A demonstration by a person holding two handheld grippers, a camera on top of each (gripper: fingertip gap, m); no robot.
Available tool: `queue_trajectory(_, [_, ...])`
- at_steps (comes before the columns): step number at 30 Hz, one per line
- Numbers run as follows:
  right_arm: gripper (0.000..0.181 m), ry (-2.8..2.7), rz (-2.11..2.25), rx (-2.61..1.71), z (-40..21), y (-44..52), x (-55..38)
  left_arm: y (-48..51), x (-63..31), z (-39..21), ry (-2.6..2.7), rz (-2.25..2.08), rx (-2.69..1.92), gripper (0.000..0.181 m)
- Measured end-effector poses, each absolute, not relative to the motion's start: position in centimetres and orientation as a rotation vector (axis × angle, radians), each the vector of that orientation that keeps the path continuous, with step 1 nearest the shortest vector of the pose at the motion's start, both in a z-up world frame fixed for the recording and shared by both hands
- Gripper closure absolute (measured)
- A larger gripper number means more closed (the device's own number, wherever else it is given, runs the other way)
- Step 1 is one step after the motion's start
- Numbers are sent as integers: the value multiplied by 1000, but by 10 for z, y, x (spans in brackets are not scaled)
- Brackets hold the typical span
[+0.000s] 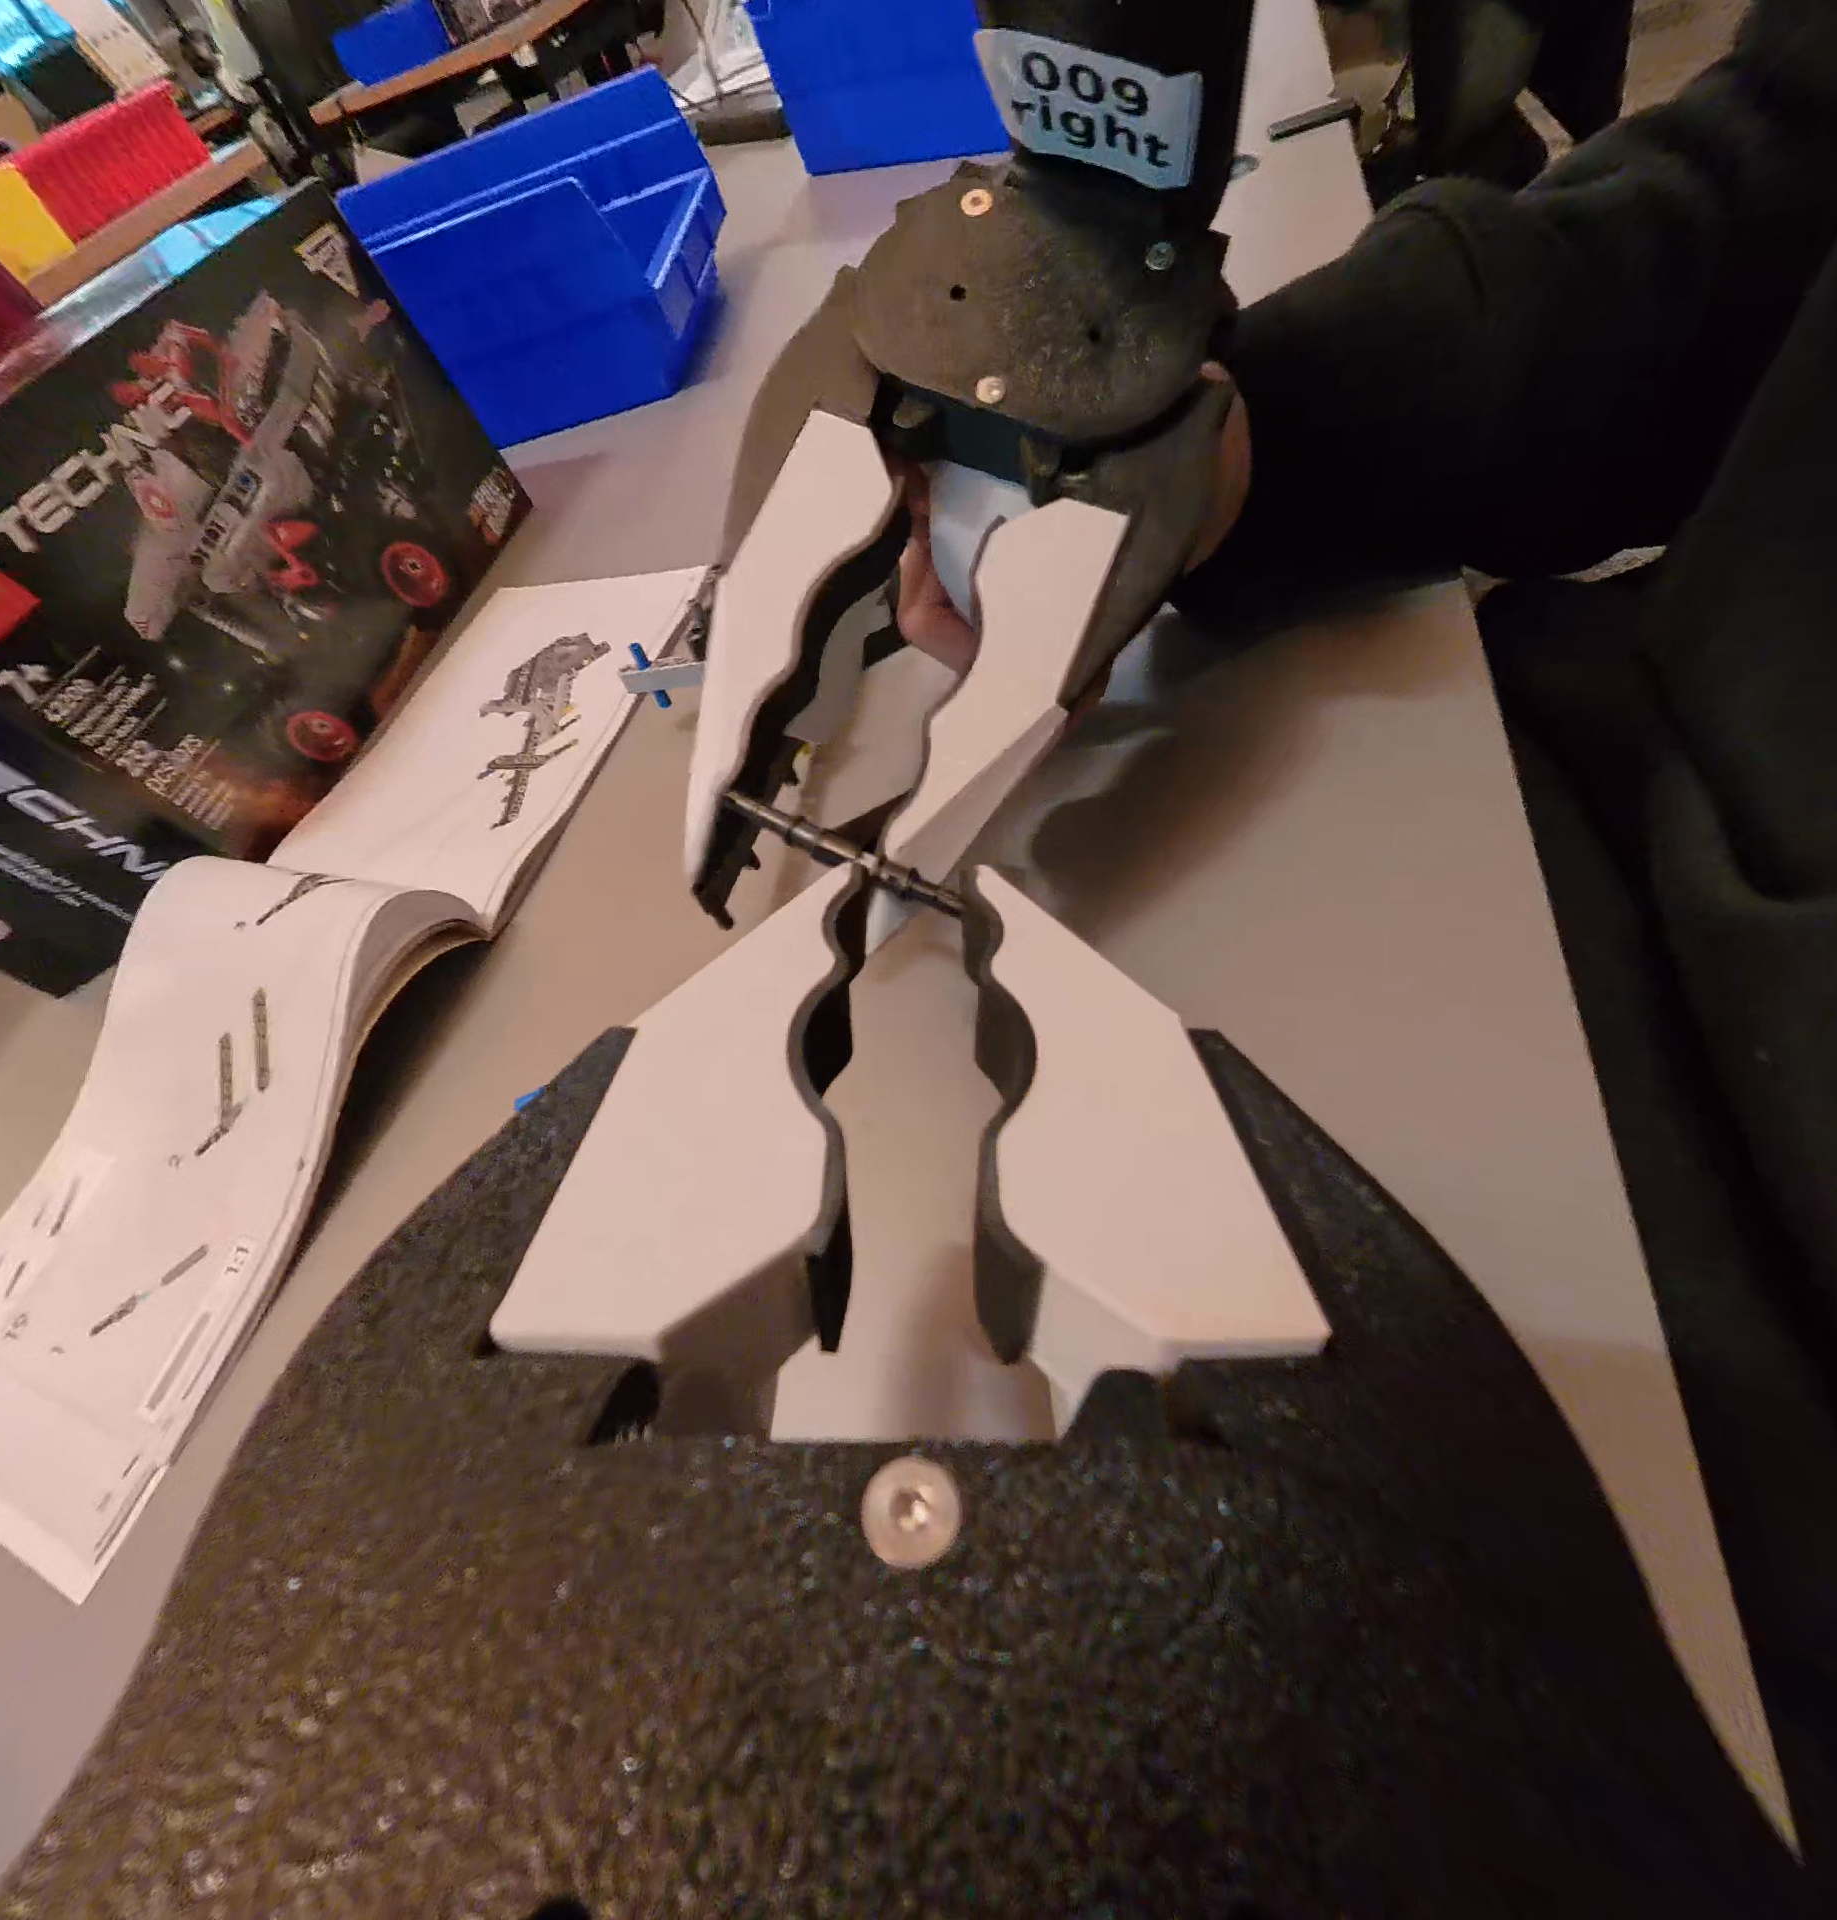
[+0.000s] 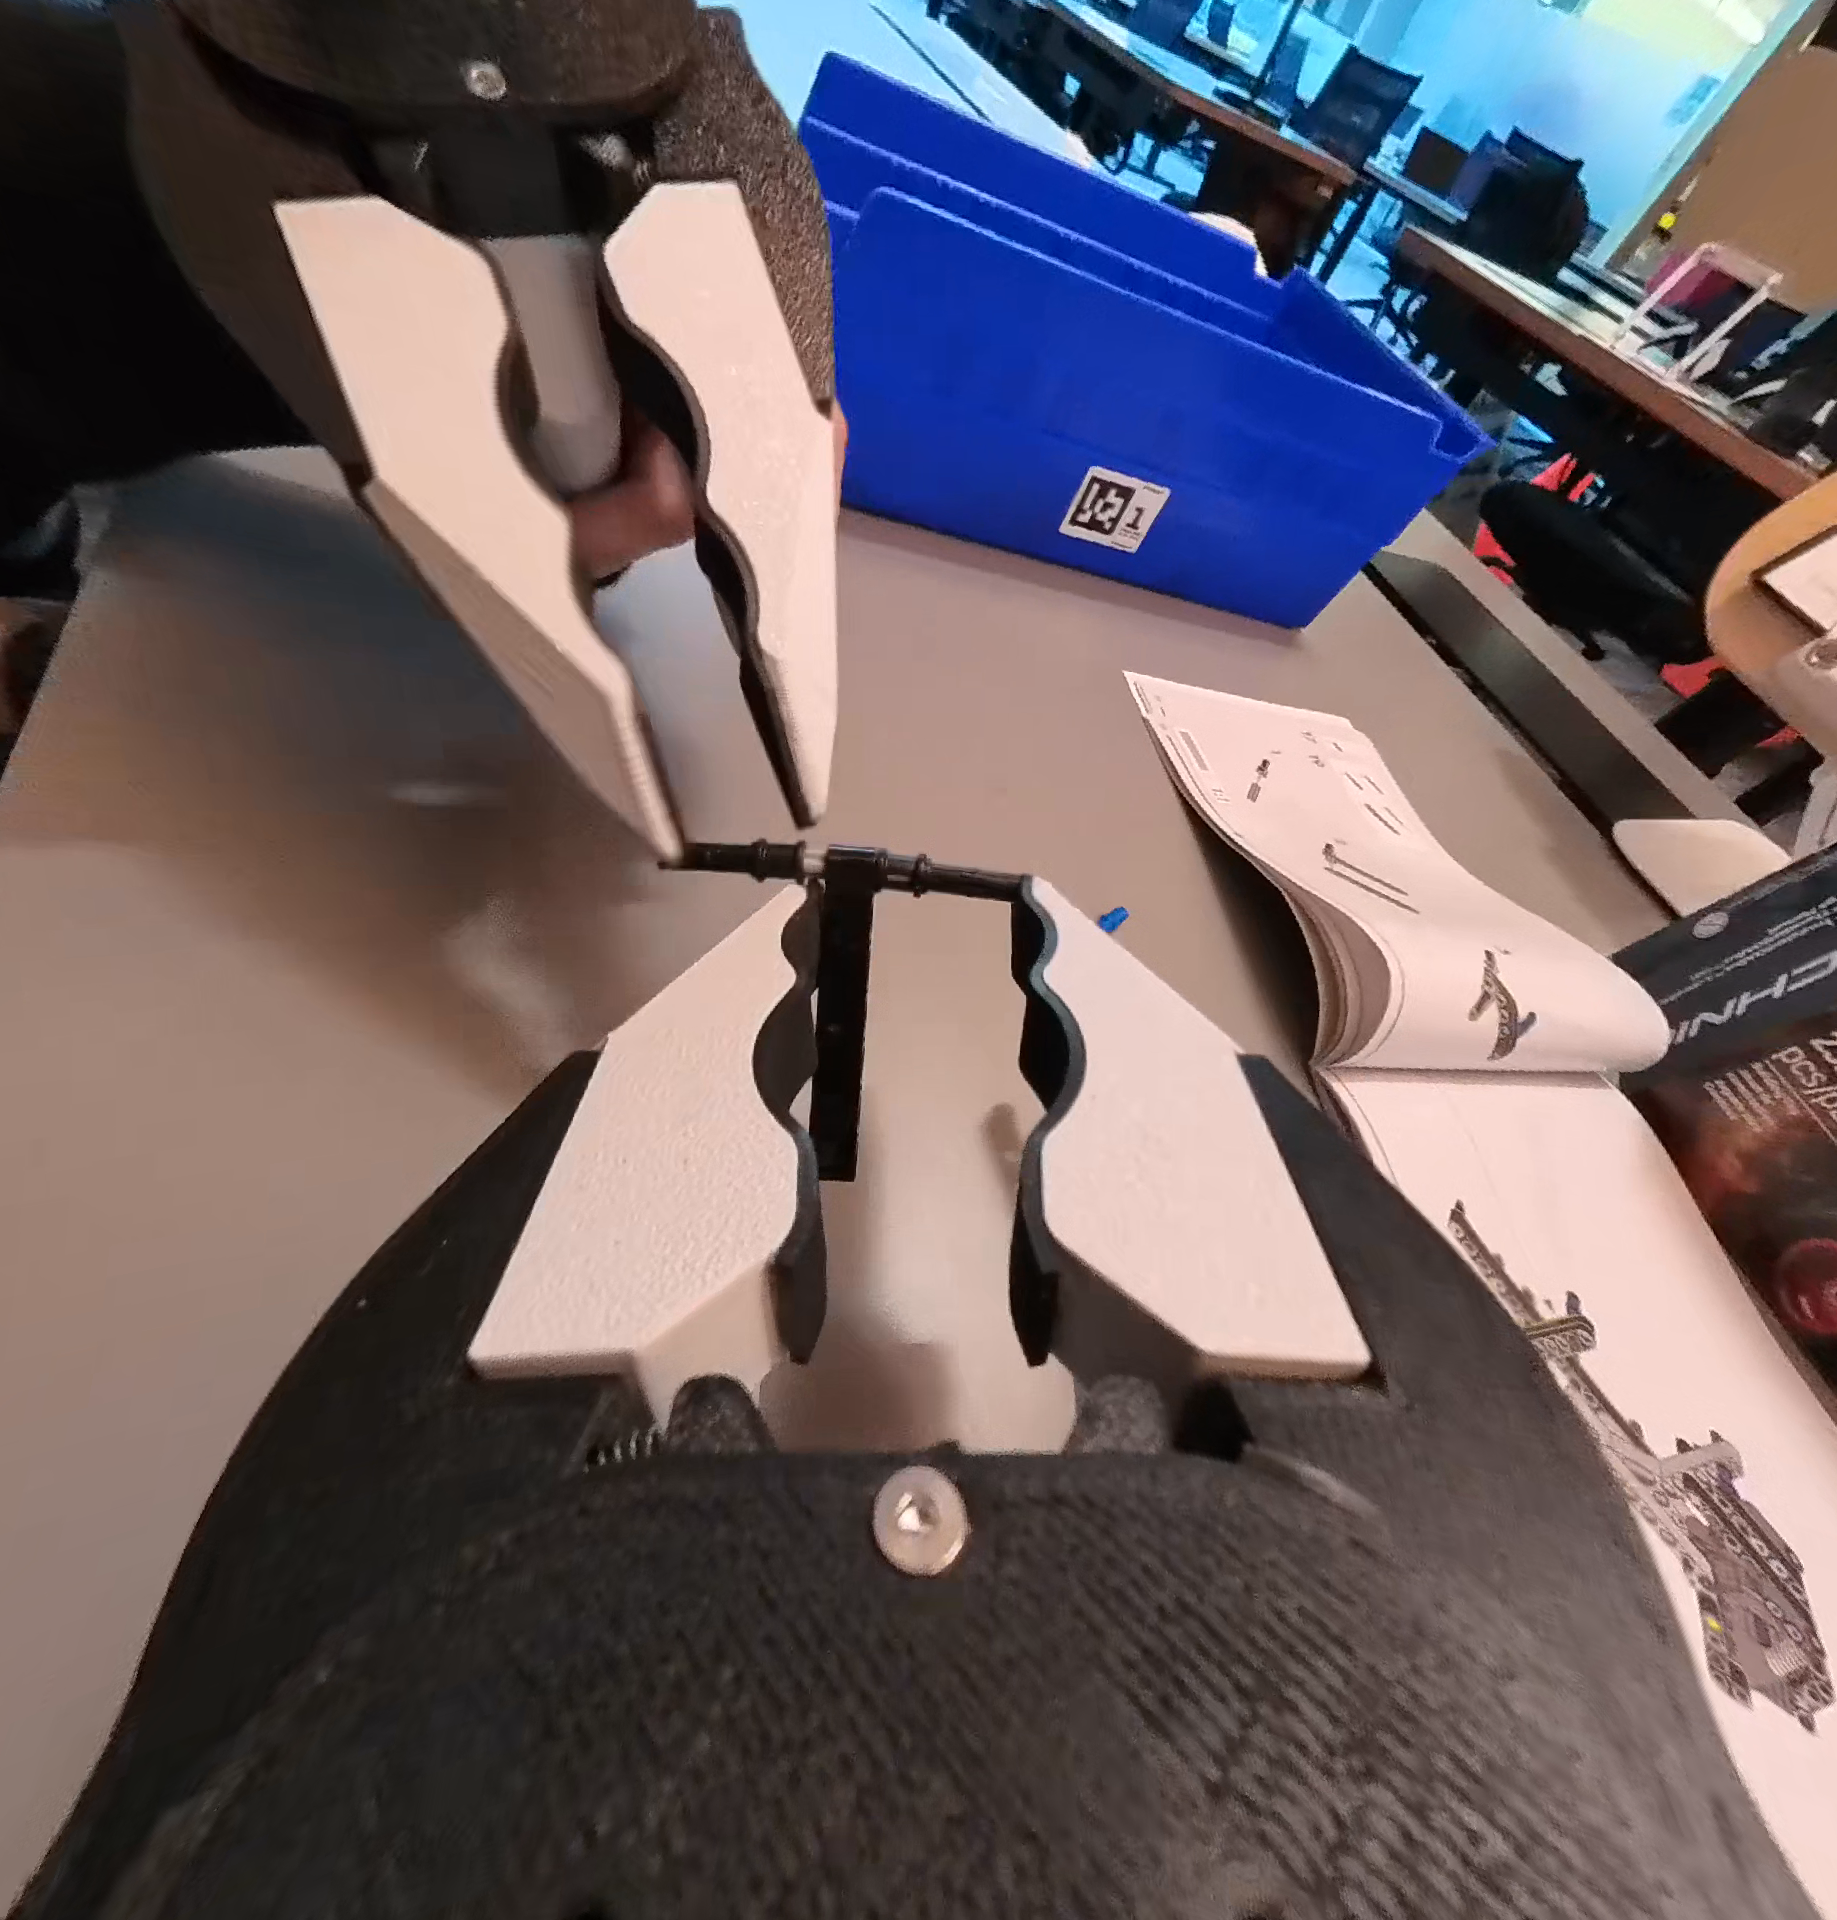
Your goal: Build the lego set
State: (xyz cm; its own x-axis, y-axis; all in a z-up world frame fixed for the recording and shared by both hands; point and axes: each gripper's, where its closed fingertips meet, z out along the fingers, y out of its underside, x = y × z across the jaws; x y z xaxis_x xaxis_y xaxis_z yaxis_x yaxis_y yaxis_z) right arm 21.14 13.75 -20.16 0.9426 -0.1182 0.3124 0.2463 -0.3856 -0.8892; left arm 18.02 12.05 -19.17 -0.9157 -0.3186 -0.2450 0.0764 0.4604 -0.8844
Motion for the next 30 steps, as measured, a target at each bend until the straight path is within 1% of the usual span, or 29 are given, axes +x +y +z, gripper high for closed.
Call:
queue_trajectory(2, [147,-90,-392,-1926,-201,138,211,124,188,-189,2290,-1415,-224,181])
queue_trajectory(4, [148,-52,-421,-1909,-197,139,215,125,190,-187,2274,-1416,-242,181])
queue_trajectory(6, [148,24,-539,-1901,-194,134,231,128,190,-186,2293,-1425,-279,158])
queue_trajectory(10, [148,177,-665,-1800,-177,126,248,126,202,-173,2204,-1511,-445,165])
queue_trajectory(14, [148,256,-731,-1732,-165,120,254,122,212,-173,2144,-1452,-500,165])
queue_trajectory(16, [148,264,-730,-1706,-162,120,254,120,217,-170,2081,-1433,-508,173])
queue_trajectory(18, [148,288,-742,-1686,-160,118,256,118,220,-168,2036,-1437,-514,178])
queue_trajectory(21, [148,303,-733,-1688,-161,117,257,119,224,-166,1978,-1415,-513,178])
queue_trajectory(23, [148,282,-739,-1713,-165,120,254,117,226,-164,1933,-1416,-526,176])
queue_trajectory(26, [148,251,-850,-1730,-165,117,256,115,230,-166,1912,-1372,-532,177])
queue_trajectory(30, [149,293,-792,-1719,-166,117,257,114,229,-166,1913,-1391,-533,177])
